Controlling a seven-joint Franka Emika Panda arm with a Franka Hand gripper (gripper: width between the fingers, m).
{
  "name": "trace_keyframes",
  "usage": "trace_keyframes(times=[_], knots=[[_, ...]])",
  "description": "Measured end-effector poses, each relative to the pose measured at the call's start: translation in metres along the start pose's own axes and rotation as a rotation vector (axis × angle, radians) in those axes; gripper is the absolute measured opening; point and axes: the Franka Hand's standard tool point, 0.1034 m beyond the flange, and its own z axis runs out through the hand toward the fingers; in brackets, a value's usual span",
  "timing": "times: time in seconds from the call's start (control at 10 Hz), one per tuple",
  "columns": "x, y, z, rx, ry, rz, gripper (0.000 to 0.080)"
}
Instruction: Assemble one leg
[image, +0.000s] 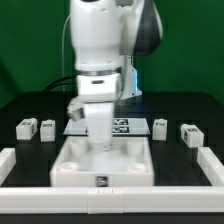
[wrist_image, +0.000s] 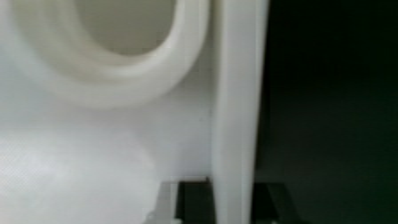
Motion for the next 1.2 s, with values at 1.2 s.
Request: trace_keyframes(times=[1.2], knots=[[0.065,0.037,0.004,0.031,0.043,-0.026,0.0234]])
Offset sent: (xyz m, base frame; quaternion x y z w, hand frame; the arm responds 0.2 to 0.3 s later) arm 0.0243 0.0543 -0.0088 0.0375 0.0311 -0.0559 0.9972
